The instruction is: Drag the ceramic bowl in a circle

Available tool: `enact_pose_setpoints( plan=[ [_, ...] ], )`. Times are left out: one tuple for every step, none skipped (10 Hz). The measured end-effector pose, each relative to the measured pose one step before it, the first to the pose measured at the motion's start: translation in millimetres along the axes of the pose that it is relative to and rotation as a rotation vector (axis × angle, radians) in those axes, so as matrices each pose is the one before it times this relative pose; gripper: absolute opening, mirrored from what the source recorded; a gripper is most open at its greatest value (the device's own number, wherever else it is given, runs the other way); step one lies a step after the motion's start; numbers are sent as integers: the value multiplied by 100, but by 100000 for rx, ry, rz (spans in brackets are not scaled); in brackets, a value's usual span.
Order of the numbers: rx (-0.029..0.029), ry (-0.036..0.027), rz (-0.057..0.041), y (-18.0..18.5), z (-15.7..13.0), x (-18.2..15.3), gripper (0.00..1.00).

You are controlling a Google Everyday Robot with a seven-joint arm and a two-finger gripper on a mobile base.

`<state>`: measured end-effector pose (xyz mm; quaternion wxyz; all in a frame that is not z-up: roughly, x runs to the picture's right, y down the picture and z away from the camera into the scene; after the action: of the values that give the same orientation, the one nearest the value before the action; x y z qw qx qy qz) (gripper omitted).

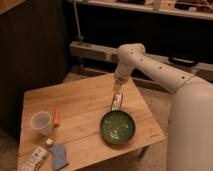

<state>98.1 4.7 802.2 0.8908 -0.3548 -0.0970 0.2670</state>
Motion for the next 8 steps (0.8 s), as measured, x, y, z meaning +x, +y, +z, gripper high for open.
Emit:
enact_pose_setpoints(
  plan=[
    [-633, -4527, 3206, 113, -681, 971, 11],
    [-1016, -4207, 2393, 287, -519, 610, 11],
    [-189, -1001, 444, 62, -122, 99, 11],
    [16, 45, -130, -14, 40, -29, 11],
    [-115, 38, -263, 60, 74, -160, 11],
    [-38, -22, -61, 20, 12, -36, 11],
    [153, 70, 218, -56, -47, 166, 11],
    [666, -408, 774, 126, -24, -240, 11]
  ],
)
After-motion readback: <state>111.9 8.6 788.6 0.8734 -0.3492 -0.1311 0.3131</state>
